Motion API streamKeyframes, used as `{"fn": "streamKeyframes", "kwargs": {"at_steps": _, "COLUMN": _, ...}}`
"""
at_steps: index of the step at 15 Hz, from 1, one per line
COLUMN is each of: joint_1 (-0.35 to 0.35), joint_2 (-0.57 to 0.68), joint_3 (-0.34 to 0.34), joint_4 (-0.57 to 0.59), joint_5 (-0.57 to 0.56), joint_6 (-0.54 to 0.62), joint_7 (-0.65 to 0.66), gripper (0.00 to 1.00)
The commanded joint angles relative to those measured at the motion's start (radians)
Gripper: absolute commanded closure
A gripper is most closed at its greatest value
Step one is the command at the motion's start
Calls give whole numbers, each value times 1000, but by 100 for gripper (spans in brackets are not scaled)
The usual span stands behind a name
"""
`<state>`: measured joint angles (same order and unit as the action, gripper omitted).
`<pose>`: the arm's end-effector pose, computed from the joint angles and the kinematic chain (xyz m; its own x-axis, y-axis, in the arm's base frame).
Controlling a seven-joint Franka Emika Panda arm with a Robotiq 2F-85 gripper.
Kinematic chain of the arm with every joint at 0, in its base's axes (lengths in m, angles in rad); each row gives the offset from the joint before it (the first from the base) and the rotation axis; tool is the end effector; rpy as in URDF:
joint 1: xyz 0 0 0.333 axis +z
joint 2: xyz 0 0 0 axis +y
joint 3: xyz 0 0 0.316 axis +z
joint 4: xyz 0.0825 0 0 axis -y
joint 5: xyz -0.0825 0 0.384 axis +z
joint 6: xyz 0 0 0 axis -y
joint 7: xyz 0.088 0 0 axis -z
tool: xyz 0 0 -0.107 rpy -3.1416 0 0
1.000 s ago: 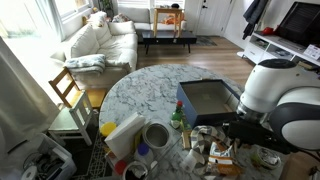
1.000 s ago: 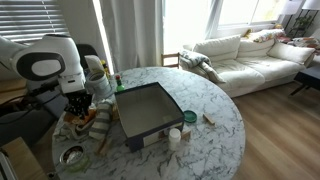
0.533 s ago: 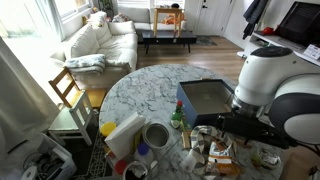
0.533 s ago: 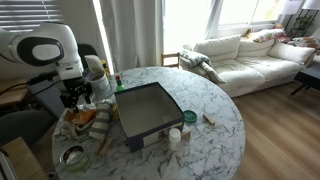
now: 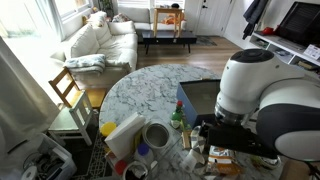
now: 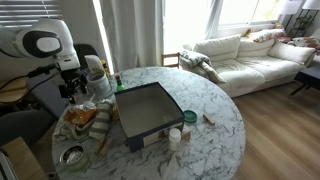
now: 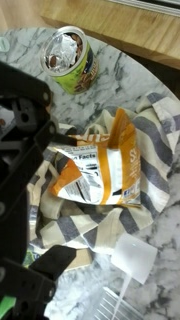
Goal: Wrap the Cheetos packet in the striped cloth then put them in the box
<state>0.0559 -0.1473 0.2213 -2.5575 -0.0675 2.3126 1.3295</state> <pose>0.4146 0.1148 0.3105 0.5353 -0.8432 0.0500 -0.8414 -0.5272 0.1188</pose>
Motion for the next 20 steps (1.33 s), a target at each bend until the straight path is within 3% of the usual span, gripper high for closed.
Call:
{"fn": "streamKeyframes", "kwargs": {"at_steps": 1, "joint_1": 18, "joint_2": 12, "joint_3": -16, "joint_4": 4, "joint_5": -2, "joint_6": 2, "joint_7": 1, "gripper": 0}}
{"fn": "streamKeyframes", "kwargs": {"at_steps": 5, "joint_1": 19, "joint_2": 24, "joint_3": -17, "joint_4": 15, "joint_5": -2, "joint_6": 2, "joint_7": 1, "gripper": 0}}
{"fn": "streamKeyframes", "kwargs": {"at_steps": 6, "joint_1": 22, "joint_2": 60, "joint_3": -31, "joint_4": 30, "joint_5": 71, "joint_6": 24, "joint_7": -32, "gripper": 0}}
{"fn": "streamKeyframes", "kwargs": {"at_steps": 10, "joint_1": 19, "joint_2": 120, "joint_3": -52, "joint_4": 57, "joint_5": 117, "joint_6": 78, "joint_7": -50, "gripper": 0}}
{"fn": "streamKeyframes", "kwargs": {"at_steps": 17, "joint_1": 29, "joint_2": 250, "joint_3": -81, "joint_4": 90, "joint_5": 80, "joint_6": 263, "joint_7": -88, "gripper": 0}}
{"fn": "streamKeyframes", "kwargs": {"at_steps": 20, "joint_1": 44, "joint_2": 299, "joint_3": -100, "joint_4": 111, "joint_5": 39, "joint_6": 286, "joint_7": -89, "gripper": 4}}
